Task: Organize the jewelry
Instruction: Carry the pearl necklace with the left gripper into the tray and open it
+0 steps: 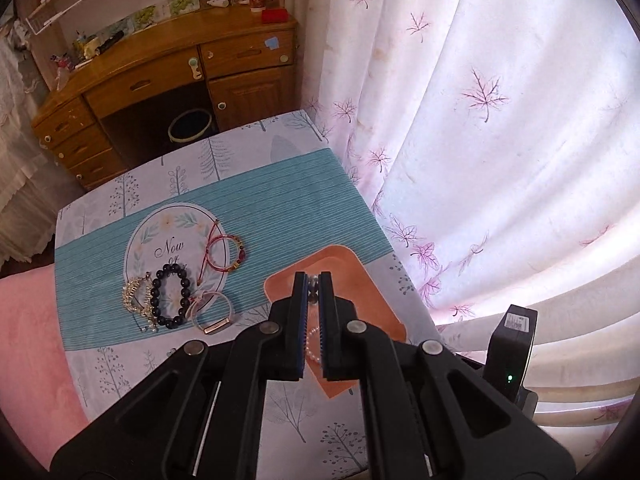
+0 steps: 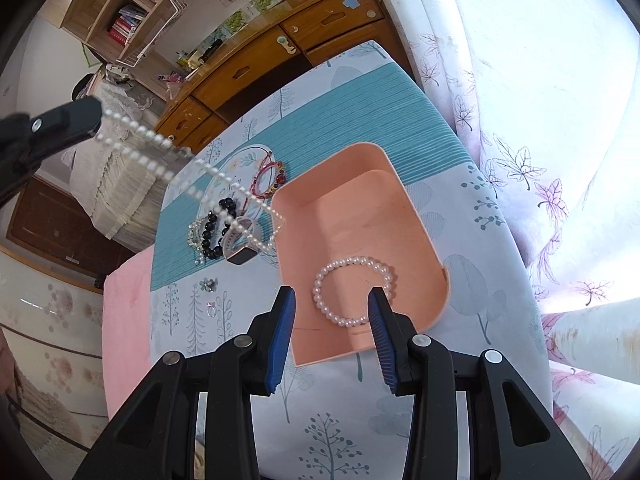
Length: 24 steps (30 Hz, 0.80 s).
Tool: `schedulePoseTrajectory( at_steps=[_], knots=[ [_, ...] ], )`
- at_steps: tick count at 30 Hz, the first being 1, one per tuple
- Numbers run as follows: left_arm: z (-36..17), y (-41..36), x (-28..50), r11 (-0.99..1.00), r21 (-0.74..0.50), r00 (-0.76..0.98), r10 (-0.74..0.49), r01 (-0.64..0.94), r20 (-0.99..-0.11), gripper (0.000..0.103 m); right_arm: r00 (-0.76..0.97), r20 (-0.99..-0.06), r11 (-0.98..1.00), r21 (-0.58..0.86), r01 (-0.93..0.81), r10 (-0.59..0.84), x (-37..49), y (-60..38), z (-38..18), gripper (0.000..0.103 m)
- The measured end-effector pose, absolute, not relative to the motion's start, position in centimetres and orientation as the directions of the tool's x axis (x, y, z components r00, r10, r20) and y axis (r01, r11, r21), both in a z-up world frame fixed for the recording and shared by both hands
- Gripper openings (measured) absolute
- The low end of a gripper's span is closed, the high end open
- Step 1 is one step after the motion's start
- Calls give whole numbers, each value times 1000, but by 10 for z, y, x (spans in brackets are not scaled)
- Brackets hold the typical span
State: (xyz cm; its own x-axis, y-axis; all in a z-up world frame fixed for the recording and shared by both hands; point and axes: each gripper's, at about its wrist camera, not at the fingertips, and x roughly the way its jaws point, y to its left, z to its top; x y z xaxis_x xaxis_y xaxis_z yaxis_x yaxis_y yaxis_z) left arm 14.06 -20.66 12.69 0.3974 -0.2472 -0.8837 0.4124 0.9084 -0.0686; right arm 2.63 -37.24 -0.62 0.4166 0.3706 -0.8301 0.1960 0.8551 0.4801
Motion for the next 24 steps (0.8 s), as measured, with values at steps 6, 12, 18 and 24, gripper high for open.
schedulePoseTrajectory(
  at_steps=[6, 12, 18, 24],
  knots=[
    [144, -216, 146, 901, -91, 426, -287, 423, -858, 3, 411, -833, 850, 482, 210, 371, 25, -377, -12, 38],
    [128, -224, 142, 893, -73, 410, -275, 444, -870, 3, 403, -842, 854, 470, 224, 357, 27, -377, -22, 38],
    [62, -230, 149, 888, -25, 355, -209, 459, -911, 3, 434, -863, 897, 381, 224, 258, 27, -371, -19, 38],
    [20, -231, 158, 892, -9, 324, -173, 452, -930, 3, 461, -867, 934, 302, 191, 187, 28, -360, -9, 38]
  ],
)
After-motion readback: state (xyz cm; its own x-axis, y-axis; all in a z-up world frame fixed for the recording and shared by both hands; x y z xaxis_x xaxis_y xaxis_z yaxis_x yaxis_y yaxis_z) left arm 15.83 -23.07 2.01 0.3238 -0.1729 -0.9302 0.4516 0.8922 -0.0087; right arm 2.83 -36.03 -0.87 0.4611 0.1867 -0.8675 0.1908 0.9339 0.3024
